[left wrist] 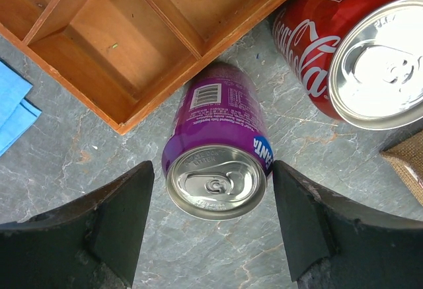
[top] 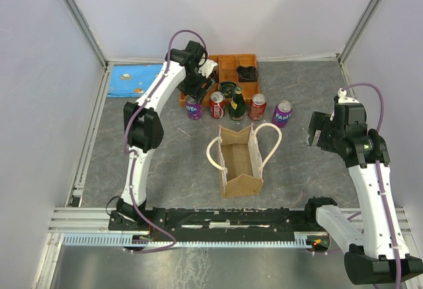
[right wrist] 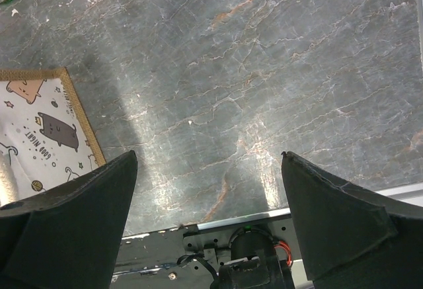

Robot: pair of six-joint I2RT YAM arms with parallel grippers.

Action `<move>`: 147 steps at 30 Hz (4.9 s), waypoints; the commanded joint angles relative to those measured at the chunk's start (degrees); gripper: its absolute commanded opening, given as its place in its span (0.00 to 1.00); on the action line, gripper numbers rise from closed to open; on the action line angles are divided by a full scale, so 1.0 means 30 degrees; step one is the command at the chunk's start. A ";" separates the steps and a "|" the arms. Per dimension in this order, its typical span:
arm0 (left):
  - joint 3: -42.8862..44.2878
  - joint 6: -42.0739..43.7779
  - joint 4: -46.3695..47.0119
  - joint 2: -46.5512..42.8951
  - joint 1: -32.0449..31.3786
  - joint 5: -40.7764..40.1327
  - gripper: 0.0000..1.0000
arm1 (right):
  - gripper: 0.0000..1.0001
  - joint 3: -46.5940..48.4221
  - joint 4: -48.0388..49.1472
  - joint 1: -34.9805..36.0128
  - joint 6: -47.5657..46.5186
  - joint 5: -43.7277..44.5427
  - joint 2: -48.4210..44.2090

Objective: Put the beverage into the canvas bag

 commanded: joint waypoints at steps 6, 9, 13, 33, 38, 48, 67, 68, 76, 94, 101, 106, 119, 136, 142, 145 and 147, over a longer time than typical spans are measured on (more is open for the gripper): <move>-0.0681 0.0509 -0.0187 0.0040 -0.0052 -0.0098 0.78 | 0.98 -0.0061 0.0521 -0.0073 -0.0276 0.0124 -0.0170; -0.0723 0.0467 -0.0187 0.0034 -0.0053 -0.0058 0.78 | 0.98 -0.0114 0.0507 -0.0080 -0.0307 0.0155 -0.0229; -0.0738 0.0490 -0.0288 0.0034 -0.0045 -0.0072 0.78 | 0.98 -0.0125 0.0521 -0.0073 -0.0307 0.0098 -0.0179; 0.0125 0.0573 -0.0744 -0.0621 -0.0052 0.0972 0.03 | 0.98 -0.0271 0.0551 -0.0077 -0.0190 -0.0019 -0.0390; 0.0436 0.1217 -0.0601 -0.2514 -0.0162 0.2515 0.03 | 0.98 -0.0362 0.0680 -0.0073 -0.0102 -0.0127 -0.0366; 0.0594 0.2289 -0.0688 -0.5763 -0.1223 0.3291 0.03 | 0.98 -0.0358 0.0931 -0.0073 0.0072 -0.0369 -0.0169; 0.0582 0.2607 -0.1096 -0.9452 -0.8429 0.3997 0.03 | 0.98 -0.0557 0.0705 -0.0072 0.0187 -0.0773 -0.0695; 0.0465 0.2475 -0.1055 -0.9418 -0.8818 0.3996 0.03 | 0.98 -0.0576 0.0676 -0.0080 0.0191 -0.0805 -0.0725; -0.1968 0.1824 0.0071 -0.9689 -1.0590 0.3686 0.03 | 0.98 -0.0694 0.0423 -0.0074 0.0191 -0.0896 -0.1167; -0.8341 0.0352 0.4793 -0.9955 -1.1423 0.0805 0.03 | 0.98 -0.0240 0.0055 -0.0073 0.0045 -0.0621 -0.1051; -0.9455 -0.0205 0.6252 -0.9558 -1.1402 0.0211 0.03 | 0.98 -0.0113 -0.0118 -0.0078 0.0001 -0.0478 -0.0979; -1.0336 -0.0503 0.7268 -0.9322 -1.1368 -0.0071 0.03 | 0.98 -0.0002 -0.0262 -0.0073 0.0057 -0.0429 -0.0989; -1.2333 -0.0484 0.9481 -0.9057 -1.1229 -0.1001 0.03 | 0.98 0.0018 -0.0416 -0.0080 0.0177 -0.0431 -0.1022; -1.2065 -0.0770 1.0667 -0.8530 -1.1198 -0.1888 0.03 | 0.98 0.0032 -0.0476 -0.0091 0.0213 -0.0429 -0.1081; -1.2332 -0.1112 1.1063 -0.8233 -1.1192 -0.2046 0.03 | 0.98 0.0004 -0.0460 -0.0081 0.0220 -0.0430 -0.1106; -1.2613 -0.1335 1.1392 -0.8255 -1.1194 -0.2151 0.03 | 0.98 -0.0002 -0.0504 -0.0073 0.0220 -0.0400 -0.1160; -1.2719 -0.1542 1.1545 -0.8273 -1.1192 -0.2154 0.03 | 0.98 -0.0063 -0.0521 -0.0072 0.0249 -0.0400 -0.1222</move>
